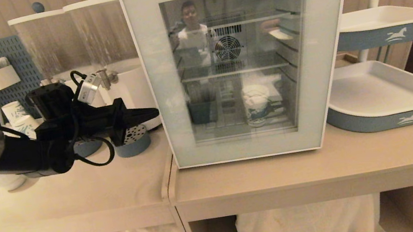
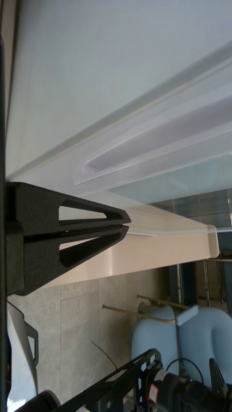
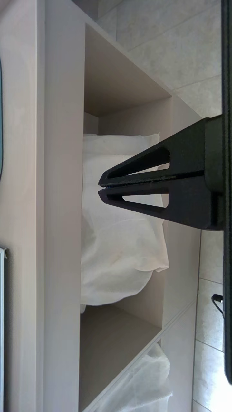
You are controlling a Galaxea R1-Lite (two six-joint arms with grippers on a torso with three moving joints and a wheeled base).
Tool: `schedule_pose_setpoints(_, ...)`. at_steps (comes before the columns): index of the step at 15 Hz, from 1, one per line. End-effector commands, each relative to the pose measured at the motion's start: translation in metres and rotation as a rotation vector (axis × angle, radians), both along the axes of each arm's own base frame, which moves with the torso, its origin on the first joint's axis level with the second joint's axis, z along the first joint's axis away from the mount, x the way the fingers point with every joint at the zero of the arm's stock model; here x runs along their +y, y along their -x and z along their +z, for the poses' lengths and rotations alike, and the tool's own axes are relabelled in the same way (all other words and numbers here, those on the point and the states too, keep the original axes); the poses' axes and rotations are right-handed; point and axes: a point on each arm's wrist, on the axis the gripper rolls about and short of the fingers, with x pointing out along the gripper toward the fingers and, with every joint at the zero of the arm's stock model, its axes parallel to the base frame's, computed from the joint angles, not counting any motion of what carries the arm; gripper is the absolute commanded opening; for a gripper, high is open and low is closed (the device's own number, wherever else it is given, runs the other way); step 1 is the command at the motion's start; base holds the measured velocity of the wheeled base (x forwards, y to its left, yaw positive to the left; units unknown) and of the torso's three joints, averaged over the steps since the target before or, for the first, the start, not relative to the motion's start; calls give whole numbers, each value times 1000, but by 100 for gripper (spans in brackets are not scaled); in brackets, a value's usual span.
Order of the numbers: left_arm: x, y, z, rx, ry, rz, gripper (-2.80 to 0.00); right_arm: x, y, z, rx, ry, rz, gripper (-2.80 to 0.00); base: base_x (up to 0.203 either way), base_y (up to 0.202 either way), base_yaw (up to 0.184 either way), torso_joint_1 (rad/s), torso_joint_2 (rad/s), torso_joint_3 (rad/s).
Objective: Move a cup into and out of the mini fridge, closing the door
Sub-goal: Open the freezer door
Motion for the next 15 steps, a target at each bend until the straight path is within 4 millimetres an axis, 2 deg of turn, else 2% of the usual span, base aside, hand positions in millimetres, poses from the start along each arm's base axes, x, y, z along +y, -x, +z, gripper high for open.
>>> schedule_pose_setpoints(1,-7,-2,-4,10,-1,-24,-280,0,0,0,3,0,-1,-280,0,0,0,0,0,0)
schedule_pose_setpoints(6,-22,-1,-9,23,0,-29,-280,0,0,0,3,0,-1,-280,0,0,0,0,0,0)
schedule_pose_setpoints(8,-14,1,-10,19,0,-10,-280,0,0,0,3,2,-1,-280,0,0,0,0,0,0)
schedule_pose_setpoints(15,-6,1,-16,35,-2,9,-280,0,0,0,3,0,-1,-280,0,0,0,0,0,0)
